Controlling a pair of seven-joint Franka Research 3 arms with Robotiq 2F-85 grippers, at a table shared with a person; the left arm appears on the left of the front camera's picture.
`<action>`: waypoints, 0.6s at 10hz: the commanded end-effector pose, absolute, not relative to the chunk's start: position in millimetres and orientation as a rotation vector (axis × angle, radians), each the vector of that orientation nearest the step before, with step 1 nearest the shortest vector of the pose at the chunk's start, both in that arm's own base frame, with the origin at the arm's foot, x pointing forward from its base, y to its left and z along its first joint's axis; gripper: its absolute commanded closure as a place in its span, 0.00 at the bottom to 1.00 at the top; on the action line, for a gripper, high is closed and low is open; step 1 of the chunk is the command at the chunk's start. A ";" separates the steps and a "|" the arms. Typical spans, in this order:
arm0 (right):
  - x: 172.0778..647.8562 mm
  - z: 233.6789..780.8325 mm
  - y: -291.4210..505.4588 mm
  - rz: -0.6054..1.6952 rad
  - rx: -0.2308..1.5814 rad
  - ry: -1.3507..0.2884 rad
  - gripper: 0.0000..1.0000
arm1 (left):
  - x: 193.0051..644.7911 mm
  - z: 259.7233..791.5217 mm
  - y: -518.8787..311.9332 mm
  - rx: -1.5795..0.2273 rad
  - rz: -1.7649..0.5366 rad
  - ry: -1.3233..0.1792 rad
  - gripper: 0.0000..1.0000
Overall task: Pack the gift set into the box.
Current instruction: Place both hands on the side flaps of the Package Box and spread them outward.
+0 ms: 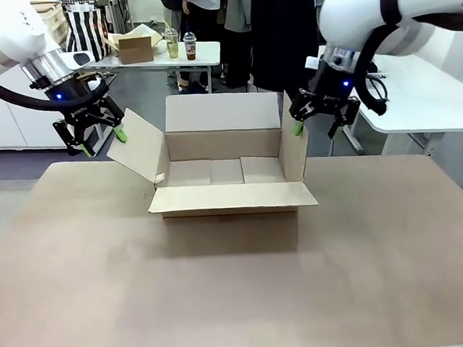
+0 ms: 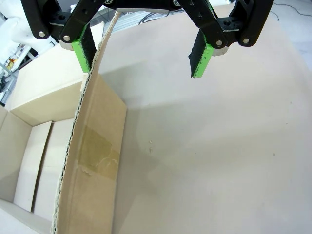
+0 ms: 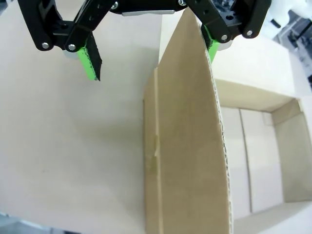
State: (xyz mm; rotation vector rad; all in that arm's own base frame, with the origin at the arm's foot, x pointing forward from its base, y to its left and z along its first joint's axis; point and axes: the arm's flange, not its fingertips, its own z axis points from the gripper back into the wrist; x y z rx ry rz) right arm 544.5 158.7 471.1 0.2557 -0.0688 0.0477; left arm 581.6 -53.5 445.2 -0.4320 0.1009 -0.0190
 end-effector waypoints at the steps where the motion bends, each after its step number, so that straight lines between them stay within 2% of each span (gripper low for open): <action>1: 532.6 465.0 132.0 0.090 0.387 -0.109 0.00 | 580.0 446.9 -53.6 -0.413 -0.003 0.097 0.00; 6: 544.4 436.5 82.6 0.045 0.471 -0.159 0.00 | 580.0 446.9 -53.6 -0.413 -0.003 0.097 0.00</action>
